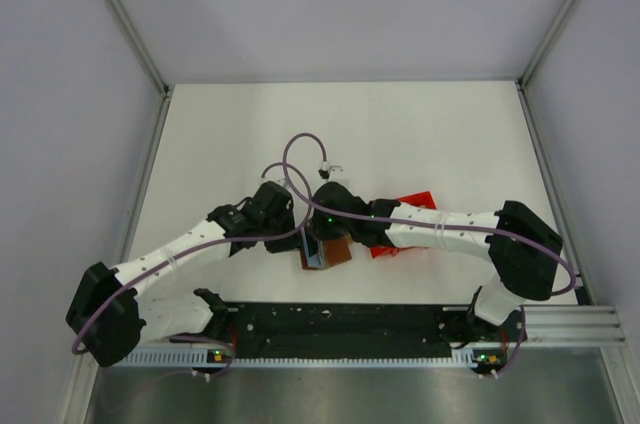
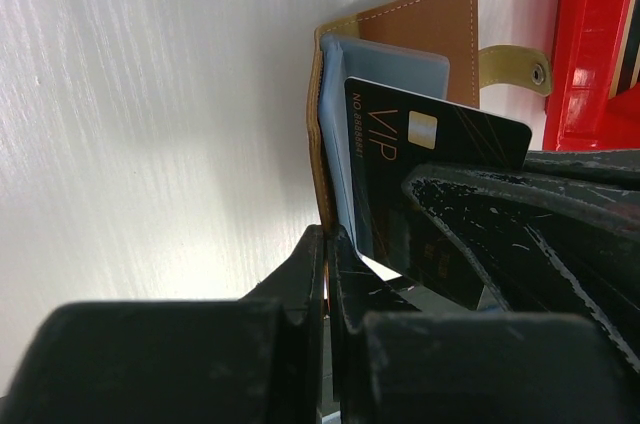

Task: Put the credit cards into the card holder
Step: Insert the credit card into the card holder.

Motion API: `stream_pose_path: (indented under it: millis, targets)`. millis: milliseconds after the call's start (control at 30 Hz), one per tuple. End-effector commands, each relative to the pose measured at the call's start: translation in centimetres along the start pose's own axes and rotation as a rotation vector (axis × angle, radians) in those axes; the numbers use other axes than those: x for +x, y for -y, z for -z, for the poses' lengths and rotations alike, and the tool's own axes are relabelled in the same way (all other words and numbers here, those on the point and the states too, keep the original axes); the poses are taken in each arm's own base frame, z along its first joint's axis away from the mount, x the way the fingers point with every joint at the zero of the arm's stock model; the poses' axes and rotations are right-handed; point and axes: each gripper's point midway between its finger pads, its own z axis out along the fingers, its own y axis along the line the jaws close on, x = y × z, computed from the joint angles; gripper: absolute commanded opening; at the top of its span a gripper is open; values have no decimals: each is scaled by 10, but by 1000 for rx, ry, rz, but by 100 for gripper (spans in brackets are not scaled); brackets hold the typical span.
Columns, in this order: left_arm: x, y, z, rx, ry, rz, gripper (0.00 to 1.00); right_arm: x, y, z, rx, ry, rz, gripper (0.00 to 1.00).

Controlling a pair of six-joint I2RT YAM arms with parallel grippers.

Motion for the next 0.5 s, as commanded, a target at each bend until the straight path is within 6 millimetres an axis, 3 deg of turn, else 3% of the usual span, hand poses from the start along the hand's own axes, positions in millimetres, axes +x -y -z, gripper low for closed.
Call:
stream_pose_path:
  millis: [0,333,467]
  targets:
    - [-9,11,3,50,41,8,0,-12,-21,7,-55,52,-18,0]
    - [-9,11,3,52,44,12,0,-7,-19,2,-42,39,-12,0]
    - [-9,10,2,48,41,11,0,-13,-19,8,-41,64,-16,0]
